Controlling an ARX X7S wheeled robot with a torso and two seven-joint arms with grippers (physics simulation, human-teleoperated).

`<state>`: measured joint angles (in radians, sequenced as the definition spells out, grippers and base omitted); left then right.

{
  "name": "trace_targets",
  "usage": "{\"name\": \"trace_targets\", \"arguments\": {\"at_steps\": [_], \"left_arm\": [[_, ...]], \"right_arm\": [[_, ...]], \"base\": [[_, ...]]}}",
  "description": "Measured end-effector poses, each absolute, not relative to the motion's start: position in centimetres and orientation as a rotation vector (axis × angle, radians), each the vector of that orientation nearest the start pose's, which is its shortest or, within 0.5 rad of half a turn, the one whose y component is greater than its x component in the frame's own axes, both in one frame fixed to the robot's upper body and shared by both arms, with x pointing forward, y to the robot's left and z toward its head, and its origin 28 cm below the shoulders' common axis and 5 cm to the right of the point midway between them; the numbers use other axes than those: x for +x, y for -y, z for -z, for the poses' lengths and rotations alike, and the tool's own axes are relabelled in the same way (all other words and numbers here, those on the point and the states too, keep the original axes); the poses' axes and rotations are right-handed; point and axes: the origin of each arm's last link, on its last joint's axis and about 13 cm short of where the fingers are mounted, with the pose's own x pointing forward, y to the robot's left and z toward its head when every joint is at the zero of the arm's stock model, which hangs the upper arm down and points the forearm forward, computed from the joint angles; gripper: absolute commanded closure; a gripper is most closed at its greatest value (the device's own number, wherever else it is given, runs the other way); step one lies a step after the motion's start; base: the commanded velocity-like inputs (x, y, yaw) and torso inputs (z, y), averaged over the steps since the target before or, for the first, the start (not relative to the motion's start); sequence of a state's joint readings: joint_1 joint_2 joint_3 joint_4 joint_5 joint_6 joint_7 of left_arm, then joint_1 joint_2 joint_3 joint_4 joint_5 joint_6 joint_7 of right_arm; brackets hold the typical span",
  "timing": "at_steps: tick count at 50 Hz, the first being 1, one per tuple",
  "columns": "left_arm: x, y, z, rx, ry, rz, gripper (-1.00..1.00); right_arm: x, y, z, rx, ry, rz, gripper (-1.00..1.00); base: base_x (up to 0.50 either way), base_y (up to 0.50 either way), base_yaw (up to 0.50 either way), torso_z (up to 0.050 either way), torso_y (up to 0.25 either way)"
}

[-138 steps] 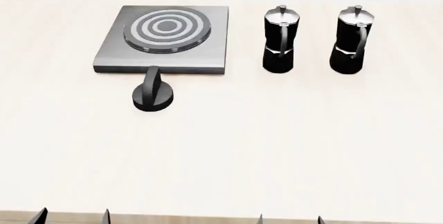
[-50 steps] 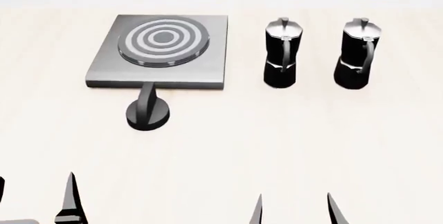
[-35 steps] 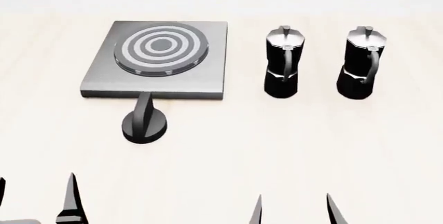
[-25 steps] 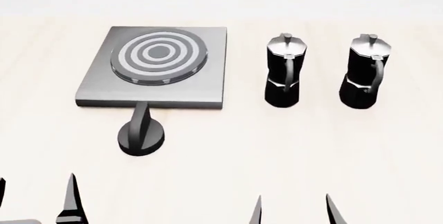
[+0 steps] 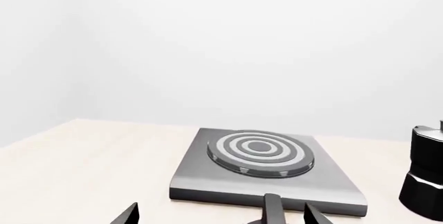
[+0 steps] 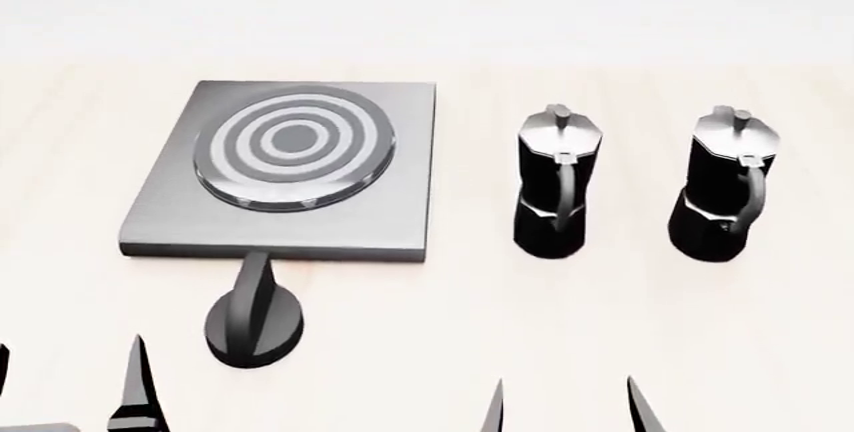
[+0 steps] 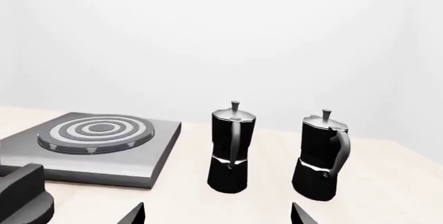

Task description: Turn off the stove.

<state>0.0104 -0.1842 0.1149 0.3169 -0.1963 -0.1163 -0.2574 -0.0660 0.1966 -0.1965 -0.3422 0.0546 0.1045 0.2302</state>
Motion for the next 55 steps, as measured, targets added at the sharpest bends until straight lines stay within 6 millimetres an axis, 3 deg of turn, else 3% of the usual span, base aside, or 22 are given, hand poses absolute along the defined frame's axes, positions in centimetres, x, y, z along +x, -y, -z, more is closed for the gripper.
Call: {"name": "trace_targets", "arguments": {"at_steps": [26, 55], "left_arm": [[20.71, -21.4, -6.8, -0.039, 0.156, -0.089, -1.0], [20.64, -21.37, -6.73, -0.031, 0.158, -0.087, -1.0]], "right_arm": [[19.29, 9.38, -6.0, -0.098, 0.153, -0.008, -1.0], [19.32, 9.33, -5.87, -0.12, 0.158, -0.007, -1.0]], "base": [[0.25, 0.0, 0.0, 0.0, 0.0], [0.0, 0.0, 0.0, 0.0, -0.003]]}}
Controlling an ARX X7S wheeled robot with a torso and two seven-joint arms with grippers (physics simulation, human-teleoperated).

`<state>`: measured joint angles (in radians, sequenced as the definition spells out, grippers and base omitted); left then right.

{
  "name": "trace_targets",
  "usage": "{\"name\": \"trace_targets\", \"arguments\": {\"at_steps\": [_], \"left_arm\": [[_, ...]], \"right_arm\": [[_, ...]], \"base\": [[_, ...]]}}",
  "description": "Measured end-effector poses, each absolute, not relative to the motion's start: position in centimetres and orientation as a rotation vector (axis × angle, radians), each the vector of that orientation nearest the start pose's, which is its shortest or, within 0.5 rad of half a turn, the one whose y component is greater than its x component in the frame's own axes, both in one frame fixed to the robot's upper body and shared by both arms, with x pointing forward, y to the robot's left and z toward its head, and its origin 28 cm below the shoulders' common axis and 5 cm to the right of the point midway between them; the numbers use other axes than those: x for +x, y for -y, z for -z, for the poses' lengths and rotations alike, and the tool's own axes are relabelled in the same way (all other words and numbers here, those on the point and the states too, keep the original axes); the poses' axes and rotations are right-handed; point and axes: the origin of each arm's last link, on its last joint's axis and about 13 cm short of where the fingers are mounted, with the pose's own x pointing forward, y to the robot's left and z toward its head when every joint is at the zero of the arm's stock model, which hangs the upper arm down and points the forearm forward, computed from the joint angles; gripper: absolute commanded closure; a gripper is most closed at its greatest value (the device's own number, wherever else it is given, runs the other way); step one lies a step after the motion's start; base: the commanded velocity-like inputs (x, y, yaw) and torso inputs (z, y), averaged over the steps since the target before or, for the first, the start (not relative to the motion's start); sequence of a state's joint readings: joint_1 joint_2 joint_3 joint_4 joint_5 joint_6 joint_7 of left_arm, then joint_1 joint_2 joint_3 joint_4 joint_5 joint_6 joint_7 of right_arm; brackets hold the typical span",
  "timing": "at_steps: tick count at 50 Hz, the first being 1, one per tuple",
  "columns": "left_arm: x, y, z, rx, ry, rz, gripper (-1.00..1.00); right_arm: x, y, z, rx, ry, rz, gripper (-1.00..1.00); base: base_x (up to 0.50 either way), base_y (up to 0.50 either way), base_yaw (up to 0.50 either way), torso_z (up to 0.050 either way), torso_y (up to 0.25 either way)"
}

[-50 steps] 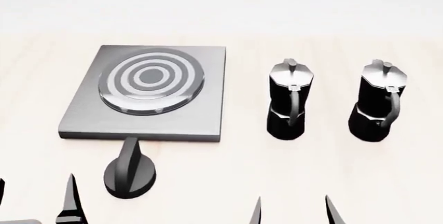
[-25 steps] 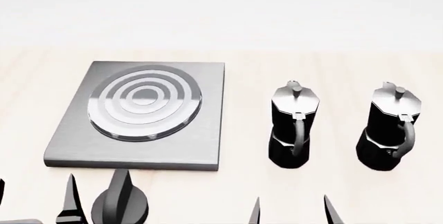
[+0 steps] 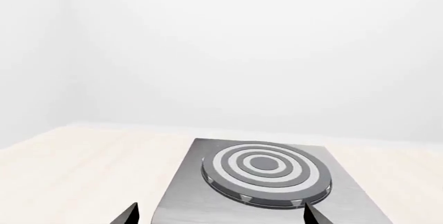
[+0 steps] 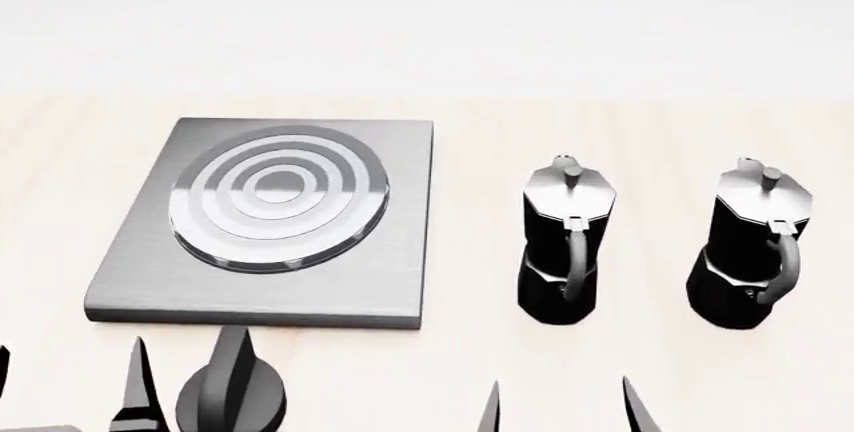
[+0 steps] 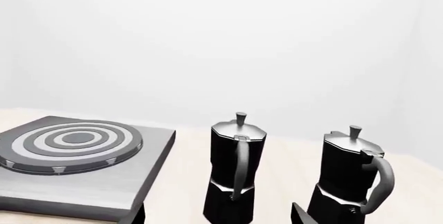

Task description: Turn off the stove.

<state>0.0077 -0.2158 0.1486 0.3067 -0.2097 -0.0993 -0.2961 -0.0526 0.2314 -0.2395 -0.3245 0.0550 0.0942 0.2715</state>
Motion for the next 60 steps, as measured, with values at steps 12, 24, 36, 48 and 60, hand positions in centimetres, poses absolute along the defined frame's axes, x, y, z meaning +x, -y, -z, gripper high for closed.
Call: {"name": "trace_targets", "arguments": {"at_steps": [12, 24, 36, 48, 60], "left_arm": [[20.51, -21.35, -6.66, -0.03, 0.161, -0.081, -1.0], [20.52, -21.35, -6.64, -0.031, 0.161, -0.081, -1.0], [20.51, -21.38, -6.73, -0.034, 0.162, -0.085, -1.0], [20.53, -21.42, -6.87, -0.04, 0.163, -0.095, -1.0], [20.41, -21.36, -7.45, -0.067, 0.167, -0.104, -1.0]], "right_arm": [[19.22, 9.32, -5.84, -0.121, 0.16, -0.01, -1.0], [19.16, 9.33, -5.82, -0.123, 0.16, -0.011, -1.0], [19.14, 9.34, -5.79, -0.125, 0.161, -0.011, -1.0], [19.16, 9.33, -5.77, -0.125, 0.161, -0.014, -1.0], [19.23, 9.31, -5.73, -0.124, 0.159, -0.017, -1.0]], "base": [[0.0, 0.0, 0.0, 0.0, -0.149], [0.0, 0.0, 0.0, 0.0, -0.153], [0.0, 0.0, 0.0, 0.0, -0.153], [0.0, 0.0, 0.0, 0.0, -0.107], [0.0, 0.0, 0.0, 0.0, 0.0]]}}
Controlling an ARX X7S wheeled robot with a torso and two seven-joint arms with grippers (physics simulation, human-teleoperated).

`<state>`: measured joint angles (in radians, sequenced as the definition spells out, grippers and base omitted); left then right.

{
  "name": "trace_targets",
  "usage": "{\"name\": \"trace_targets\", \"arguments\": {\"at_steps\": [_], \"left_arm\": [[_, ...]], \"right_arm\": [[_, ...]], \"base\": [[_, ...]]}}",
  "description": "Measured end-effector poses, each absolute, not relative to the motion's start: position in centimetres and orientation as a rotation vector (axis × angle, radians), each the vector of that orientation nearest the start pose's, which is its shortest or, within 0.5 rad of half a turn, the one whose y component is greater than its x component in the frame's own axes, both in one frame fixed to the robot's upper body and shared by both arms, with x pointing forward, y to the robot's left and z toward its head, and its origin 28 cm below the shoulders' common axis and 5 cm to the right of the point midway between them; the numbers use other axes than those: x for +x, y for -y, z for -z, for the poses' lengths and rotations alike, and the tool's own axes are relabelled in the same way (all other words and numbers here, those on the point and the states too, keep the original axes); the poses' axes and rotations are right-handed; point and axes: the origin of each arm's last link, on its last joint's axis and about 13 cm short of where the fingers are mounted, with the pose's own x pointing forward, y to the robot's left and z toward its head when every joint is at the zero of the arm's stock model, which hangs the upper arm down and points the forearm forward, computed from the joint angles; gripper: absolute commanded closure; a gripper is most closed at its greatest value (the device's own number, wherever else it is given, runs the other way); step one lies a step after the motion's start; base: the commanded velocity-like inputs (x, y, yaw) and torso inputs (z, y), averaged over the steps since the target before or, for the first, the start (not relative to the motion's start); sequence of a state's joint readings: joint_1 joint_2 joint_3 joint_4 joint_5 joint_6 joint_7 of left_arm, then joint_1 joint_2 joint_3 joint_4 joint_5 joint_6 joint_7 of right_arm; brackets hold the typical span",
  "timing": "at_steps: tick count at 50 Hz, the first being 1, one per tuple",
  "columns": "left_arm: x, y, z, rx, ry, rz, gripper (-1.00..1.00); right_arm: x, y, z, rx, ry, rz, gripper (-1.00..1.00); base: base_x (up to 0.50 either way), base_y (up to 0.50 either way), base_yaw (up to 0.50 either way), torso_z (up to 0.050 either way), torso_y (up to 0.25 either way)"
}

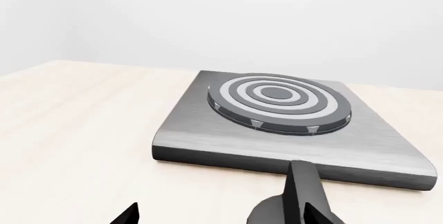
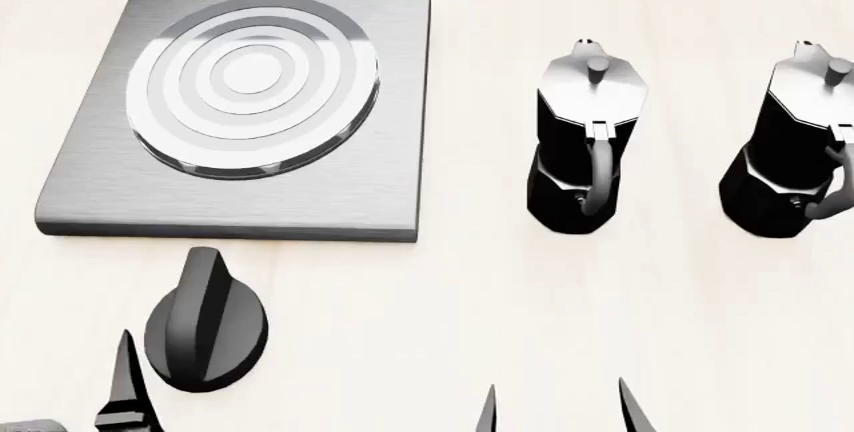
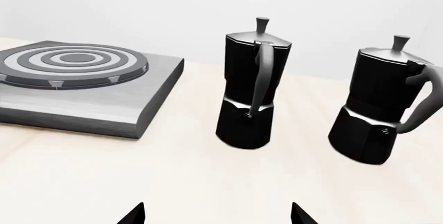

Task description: Turn off the stove.

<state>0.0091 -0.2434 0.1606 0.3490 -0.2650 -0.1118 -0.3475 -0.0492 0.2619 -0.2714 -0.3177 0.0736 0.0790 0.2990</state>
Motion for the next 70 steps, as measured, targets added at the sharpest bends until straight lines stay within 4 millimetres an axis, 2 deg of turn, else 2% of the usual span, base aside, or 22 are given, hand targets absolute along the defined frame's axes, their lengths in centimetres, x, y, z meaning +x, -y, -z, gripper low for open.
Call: {"name": "trace_targets", "arguments": {"at_steps": [26, 40, 51, 70], "left_arm": [[20.3, -20.0, -11.0, -0.132, 0.236, -0.049, -1.0], [21.3, -18.8, -11.9, -0.148, 0.249, -0.009, -1.0], [22.7, -18.1, -11.4, -0.137, 0.243, -0.006, -1.0], [25.6, -17.5, -8.8, -0.086, 0.19, -0.035, -1.0]], "right_arm": [[19.3, 9.3, -5.6, -0.122, 0.152, -0.022, -1.0], [19.2, 9.3, -5.6, -0.123, 0.15, -0.025, -1.0], [19.2, 9.3, -5.6, -0.124, 0.151, -0.026, -1.0], [19.2, 9.3, -5.6, -0.123, 0.15, -0.028, -1.0]], "base": [[0.0, 0.0, 0.0, 0.0, 0.0], [0.0, 0.0, 0.0, 0.0, 0.0], [0.0, 0.0, 0.0, 0.0, 0.0], [0.0, 0.0, 0.0, 0.0, 0.0]]}}
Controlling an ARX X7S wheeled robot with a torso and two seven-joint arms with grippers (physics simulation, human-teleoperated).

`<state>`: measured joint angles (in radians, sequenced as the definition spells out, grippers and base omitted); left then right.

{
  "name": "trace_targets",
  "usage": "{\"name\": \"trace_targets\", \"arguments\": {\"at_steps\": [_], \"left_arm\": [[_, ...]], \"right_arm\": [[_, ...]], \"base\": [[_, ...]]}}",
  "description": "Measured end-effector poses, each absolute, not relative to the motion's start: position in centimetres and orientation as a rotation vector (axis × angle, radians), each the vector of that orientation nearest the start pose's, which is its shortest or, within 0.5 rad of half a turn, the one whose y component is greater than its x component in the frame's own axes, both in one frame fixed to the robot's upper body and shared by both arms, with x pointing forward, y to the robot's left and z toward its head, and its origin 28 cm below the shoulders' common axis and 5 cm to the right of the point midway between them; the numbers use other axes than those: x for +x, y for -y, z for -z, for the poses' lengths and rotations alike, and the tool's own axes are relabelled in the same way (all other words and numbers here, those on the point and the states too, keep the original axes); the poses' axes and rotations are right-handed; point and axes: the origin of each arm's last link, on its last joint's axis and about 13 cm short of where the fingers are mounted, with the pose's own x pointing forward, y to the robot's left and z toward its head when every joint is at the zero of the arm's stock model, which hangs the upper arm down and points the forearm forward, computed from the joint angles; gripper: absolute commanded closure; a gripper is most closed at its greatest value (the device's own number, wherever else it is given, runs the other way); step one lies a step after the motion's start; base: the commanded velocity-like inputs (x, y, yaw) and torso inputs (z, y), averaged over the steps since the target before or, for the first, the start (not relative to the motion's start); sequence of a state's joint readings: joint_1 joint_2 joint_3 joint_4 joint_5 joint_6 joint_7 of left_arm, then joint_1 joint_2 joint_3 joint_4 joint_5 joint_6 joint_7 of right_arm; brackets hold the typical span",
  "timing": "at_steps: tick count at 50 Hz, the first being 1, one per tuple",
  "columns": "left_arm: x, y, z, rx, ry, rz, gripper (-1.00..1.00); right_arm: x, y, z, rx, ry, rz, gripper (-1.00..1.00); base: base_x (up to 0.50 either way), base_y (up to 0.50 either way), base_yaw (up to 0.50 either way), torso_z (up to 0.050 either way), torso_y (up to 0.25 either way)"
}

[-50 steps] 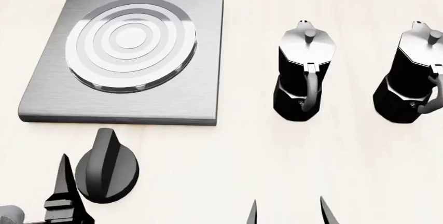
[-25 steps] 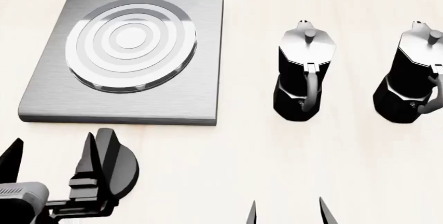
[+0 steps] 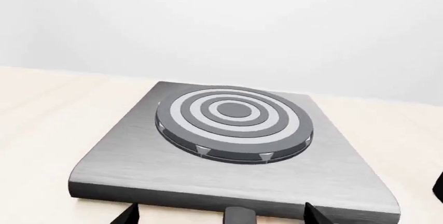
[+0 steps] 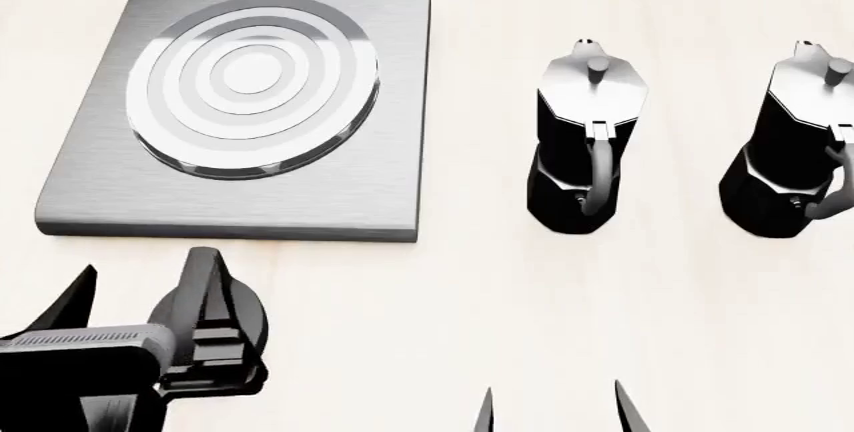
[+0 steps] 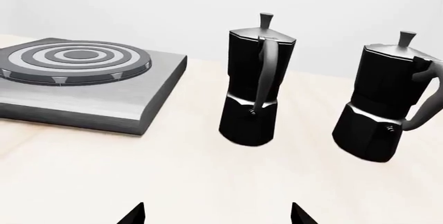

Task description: Turn off the stove.

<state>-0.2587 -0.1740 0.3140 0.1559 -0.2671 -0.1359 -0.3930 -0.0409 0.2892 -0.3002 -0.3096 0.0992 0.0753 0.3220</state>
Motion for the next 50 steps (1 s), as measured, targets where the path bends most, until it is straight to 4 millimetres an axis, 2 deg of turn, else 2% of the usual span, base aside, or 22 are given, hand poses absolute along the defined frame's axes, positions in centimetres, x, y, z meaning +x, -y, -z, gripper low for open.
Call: {"name": "trace_targets", "arguments": {"at_steps": [20, 50], "left_arm": [[27.2, -17.6, -7.1, -0.044, 0.164, -0.078, -1.0], [27.6, -17.8, -6.1, -0.017, 0.146, -0.088, -1.0]], "right_arm": [[19.2, 9.3, -5.6, -0.121, 0.15, -0.03, -1.0], [19.2, 9.3, -5.6, -0.122, 0.151, -0.031, -1.0]], "base": [[0.0, 0.0, 0.0, 0.0, 0.0], [0.0, 0.0, 0.0, 0.0, 0.0]]}}
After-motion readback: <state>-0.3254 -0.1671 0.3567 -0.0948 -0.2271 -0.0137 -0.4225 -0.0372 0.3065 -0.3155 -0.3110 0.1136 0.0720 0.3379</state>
